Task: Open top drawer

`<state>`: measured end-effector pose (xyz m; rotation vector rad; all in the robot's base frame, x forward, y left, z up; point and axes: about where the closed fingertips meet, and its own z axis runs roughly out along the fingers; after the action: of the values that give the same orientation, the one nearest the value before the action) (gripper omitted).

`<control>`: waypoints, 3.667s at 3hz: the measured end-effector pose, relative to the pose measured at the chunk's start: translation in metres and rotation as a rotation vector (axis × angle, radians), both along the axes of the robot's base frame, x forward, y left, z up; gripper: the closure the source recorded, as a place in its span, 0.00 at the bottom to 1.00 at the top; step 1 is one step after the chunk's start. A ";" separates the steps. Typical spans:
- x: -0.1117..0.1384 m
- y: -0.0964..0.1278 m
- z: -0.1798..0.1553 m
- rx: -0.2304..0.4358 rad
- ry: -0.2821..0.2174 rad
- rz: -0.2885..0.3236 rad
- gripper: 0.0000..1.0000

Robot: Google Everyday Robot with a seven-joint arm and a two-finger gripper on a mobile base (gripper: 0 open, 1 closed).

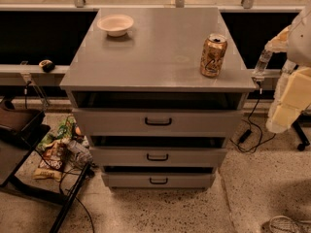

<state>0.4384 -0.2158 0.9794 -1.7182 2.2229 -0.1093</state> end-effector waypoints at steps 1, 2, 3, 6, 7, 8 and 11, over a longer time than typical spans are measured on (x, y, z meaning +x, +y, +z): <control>0.000 0.000 0.000 0.001 -0.005 0.001 0.00; 0.003 0.004 -0.017 -0.005 -0.024 0.014 0.00; 0.014 0.009 -0.064 -0.014 -0.043 0.042 0.00; 0.071 -0.014 -0.194 -0.128 -0.058 0.095 0.00; 0.095 -0.019 -0.215 -0.159 -0.019 0.117 0.00; 0.114 -0.023 -0.234 -0.176 0.019 0.123 0.00; 0.143 -0.012 -0.304 -0.136 0.117 0.113 0.18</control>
Offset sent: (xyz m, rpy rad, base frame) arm 0.0117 0.0147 -0.0706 -0.0203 -0.0618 0.0523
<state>0.5819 -0.2281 0.6750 -1.9650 2.2402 -0.1393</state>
